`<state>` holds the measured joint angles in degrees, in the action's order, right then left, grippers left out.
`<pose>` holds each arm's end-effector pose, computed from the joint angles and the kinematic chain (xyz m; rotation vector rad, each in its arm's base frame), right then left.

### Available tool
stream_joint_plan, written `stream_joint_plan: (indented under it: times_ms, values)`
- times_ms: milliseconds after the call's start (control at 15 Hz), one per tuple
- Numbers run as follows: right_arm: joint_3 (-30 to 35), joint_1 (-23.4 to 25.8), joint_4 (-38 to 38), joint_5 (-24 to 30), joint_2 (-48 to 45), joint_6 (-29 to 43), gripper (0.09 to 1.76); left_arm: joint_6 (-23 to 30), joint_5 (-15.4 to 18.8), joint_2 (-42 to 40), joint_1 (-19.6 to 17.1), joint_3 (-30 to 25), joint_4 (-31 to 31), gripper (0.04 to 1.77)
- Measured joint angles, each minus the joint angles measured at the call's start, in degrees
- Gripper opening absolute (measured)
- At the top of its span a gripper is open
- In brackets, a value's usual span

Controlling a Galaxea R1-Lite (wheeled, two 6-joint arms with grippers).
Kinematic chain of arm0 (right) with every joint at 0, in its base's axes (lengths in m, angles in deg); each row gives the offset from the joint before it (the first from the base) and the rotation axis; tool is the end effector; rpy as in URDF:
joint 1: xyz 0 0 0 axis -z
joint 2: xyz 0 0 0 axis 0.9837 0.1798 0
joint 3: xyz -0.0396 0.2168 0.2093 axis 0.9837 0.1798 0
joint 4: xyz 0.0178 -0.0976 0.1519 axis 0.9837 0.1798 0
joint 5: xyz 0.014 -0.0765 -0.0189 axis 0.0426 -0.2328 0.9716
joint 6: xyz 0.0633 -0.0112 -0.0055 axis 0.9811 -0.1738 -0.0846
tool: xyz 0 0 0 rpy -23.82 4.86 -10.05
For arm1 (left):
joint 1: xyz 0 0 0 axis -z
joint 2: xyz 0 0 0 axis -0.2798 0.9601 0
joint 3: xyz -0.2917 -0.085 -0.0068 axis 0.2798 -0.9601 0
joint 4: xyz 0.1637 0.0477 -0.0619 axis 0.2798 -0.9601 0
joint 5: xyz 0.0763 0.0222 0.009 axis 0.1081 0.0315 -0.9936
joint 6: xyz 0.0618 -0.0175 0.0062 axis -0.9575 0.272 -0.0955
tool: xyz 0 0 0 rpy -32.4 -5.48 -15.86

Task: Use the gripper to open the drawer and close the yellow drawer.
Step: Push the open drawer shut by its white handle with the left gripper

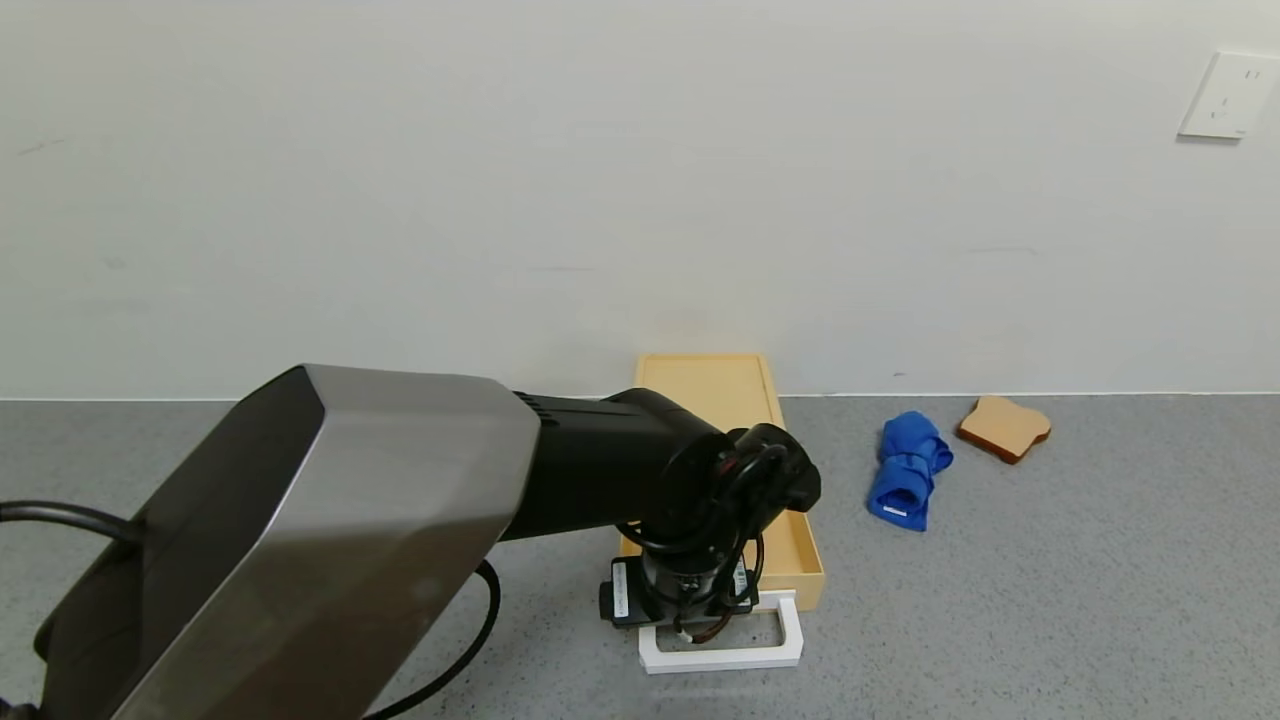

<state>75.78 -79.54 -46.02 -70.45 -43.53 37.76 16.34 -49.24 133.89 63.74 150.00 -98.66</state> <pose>0.0056 -0.0016 0.0757 0.0196 -0.0016 -0.0262 0.2985 -0.2972 0.0741 -0.0803 1.1838 0.0946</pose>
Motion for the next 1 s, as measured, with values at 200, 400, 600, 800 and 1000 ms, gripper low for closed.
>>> stream_joint_plan:
  times_ms: [200,400,600,800,1000]
  values:
    - [0.00,0.00,0.00,0.02,0.00,0.00,1.73,-1.13,-0.11,0.35,-0.54,0.91,-0.02,1.72]
    - [0.00,0.00,0.00,0.02,0.00,0.02,1.73,-2.04,-0.95,0.41,-0.94,1.66,0.13,1.72]
    - [0.00,0.00,0.00,0.00,0.00,0.00,1.73,-2.23,-0.98,0.50,-1.05,1.85,0.13,1.72]
    - [0.00,0.00,0.00,0.00,0.00,-0.02,1.73,-2.62,-0.87,1.05,-1.39,2.62,-0.05,1.72]
    - [0.00,0.00,0.00,0.02,0.00,0.00,1.73,-3.32,-0.72,1.54,-2.02,3.79,-0.22,1.72]
